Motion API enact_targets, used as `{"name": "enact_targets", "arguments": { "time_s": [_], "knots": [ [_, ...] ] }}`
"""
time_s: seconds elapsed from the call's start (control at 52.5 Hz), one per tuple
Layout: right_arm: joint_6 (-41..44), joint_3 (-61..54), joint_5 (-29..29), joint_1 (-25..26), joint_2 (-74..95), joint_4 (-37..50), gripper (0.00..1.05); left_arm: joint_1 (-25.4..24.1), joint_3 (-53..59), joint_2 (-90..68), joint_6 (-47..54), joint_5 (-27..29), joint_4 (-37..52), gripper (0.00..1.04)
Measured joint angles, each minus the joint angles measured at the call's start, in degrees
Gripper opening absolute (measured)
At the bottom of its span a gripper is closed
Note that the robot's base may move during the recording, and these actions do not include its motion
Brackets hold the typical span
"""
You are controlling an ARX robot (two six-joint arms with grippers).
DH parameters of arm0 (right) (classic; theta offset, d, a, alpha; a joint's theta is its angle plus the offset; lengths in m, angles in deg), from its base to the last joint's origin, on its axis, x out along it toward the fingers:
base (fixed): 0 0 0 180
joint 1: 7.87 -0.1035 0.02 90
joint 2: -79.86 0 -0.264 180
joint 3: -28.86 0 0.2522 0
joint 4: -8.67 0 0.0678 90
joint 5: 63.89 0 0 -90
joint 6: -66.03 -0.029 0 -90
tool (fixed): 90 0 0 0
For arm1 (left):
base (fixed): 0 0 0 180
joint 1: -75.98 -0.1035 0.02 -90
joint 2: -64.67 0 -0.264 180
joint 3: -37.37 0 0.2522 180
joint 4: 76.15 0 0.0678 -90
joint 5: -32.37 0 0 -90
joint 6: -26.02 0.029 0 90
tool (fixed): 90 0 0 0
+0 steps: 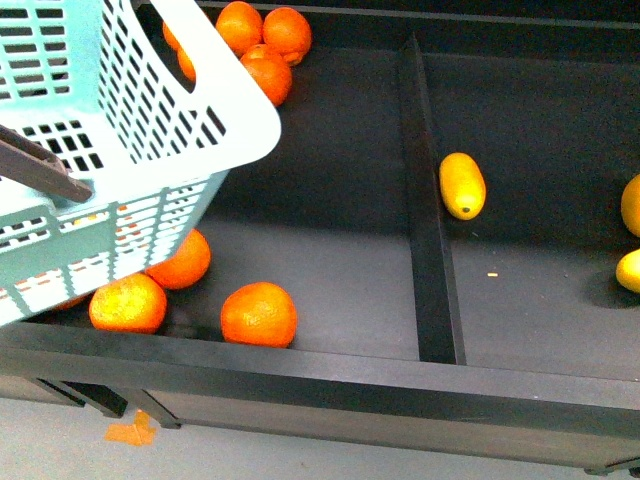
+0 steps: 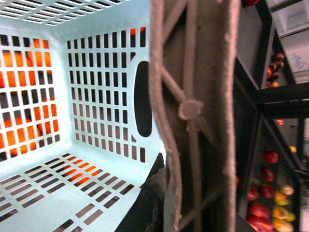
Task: Pick mango and avocado into basket
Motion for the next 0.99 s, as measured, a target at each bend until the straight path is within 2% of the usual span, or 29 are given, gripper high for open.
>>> {"name": "enact_targets", "arguments": {
  "time_s": [0.076, 0.19, 0.362, 0.552, 0.648, 0.99],
  "knots": [
    [-0.02, 0.0, 0.17, 0.0, 0.0, 0.0, 0.96, 4.22, -2.25, -3.63, 2.47, 2.71, 2.01, 0.05],
    [-0.02, 0.0, 0.13, 0.0, 0.0, 0.0, 0.96, 9.35, -5.14, -7.58, 1.68, 2.78, 4.02, 0.05],
    [0.0, 0.0, 0.13, 0.0, 0.0, 0.0, 0.96, 17.25, -9.99, -14.25, -4.35, -0.66, 5.38, 0.05],
    [0.0, 0.0, 0.15, 0.0, 0.0, 0.0, 0.96, 26.97, -15.93, -18.43, -8.74, -3.87, 2.49, 0.05],
    [0.0, 0.0, 0.15, 0.0, 0.0, 0.0, 0.96, 28.41, -16.81, -18.43, -8.87, -3.74, 2.38, 0.05],
    [0.0, 0.0, 0.15, 0.0, 0.0, 0.0, 0.96, 28.37, -16.94, -18.43, -8.81, -2.89, 2.27, 0.05]
  ]
}}
